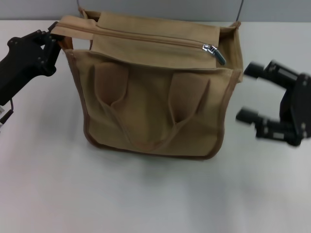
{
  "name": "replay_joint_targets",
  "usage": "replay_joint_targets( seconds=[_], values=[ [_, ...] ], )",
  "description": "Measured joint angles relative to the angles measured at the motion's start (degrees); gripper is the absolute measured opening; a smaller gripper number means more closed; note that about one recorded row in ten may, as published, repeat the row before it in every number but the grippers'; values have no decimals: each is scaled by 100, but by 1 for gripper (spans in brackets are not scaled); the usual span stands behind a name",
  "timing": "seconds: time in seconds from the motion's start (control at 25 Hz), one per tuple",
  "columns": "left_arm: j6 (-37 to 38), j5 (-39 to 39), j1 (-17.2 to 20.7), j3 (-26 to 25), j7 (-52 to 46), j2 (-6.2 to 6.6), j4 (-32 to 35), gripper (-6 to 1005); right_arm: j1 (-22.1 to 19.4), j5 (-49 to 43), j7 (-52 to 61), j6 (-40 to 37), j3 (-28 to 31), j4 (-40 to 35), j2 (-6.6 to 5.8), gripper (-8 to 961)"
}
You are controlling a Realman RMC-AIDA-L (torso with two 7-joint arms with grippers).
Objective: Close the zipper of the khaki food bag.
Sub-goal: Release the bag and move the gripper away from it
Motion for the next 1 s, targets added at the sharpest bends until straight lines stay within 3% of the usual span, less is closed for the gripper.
replay_joint_targets(
  seconds=[0.08,0.36,0.64,0.84,1.0],
  values=[
    [0,4,8,1,-135,6,32,29,-1,-188,-25,-82,-55,1,-1,835],
    [-52,81,23,8,-424,51,43,30,64,-1142,-39,15,-70,9,3,835],
    [-179,171,32,35,-758,91,73,32,125,-1235,-86,249,-71,118,7,835],
    [-204,516,45,35,-1418,122,359,33,162,-1241,-93,272,-114,155,10,835],
    [-75,956,62,35,-2348,253,756,34,206,-1244,-96,300,-201,169,12,835]
  ],
)
